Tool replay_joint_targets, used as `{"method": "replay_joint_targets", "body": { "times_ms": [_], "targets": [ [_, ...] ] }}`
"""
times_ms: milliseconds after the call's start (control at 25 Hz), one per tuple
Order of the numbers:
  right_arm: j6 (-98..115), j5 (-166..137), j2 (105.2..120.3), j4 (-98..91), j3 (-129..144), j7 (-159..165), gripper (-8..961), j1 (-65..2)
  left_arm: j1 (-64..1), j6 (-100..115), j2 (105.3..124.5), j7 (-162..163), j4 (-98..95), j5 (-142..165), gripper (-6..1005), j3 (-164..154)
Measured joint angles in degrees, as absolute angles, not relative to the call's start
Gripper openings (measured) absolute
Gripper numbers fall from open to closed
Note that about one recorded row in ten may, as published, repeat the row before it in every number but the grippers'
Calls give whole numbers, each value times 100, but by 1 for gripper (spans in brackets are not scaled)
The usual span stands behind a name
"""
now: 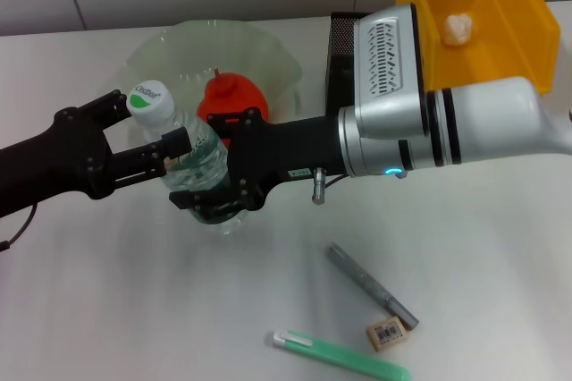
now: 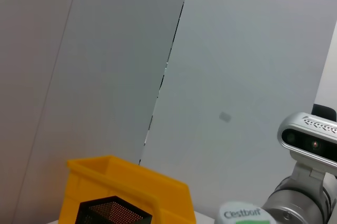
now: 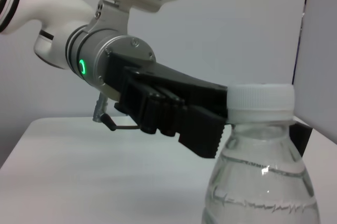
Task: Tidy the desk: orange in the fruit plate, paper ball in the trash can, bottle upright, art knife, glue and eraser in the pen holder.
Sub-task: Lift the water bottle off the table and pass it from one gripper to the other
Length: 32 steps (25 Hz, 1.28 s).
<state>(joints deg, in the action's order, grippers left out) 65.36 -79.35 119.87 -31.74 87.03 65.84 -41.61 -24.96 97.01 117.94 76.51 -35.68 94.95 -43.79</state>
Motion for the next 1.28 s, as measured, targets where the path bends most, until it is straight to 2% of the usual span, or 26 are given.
{"method": "replay_joint_targets", "body": {
  "times_ms": [600,1160,1280],
  "targets": [
    [6514,-7750,11989,-3156,8853,6511,768,-4096,-2546,9641,11800,7577,-3342,9500,822,-4362],
    [6490,-7454,11989,-3043,8993,6344,767,-4053,-2534,9644,11805,7575,-3261,9467,513,-4304],
    [6480,-7324,11988,-3045,8979,6305,767,-4015,-2538,9691,11803,7571,-3261,9465,512,-4321]
  ]
}}
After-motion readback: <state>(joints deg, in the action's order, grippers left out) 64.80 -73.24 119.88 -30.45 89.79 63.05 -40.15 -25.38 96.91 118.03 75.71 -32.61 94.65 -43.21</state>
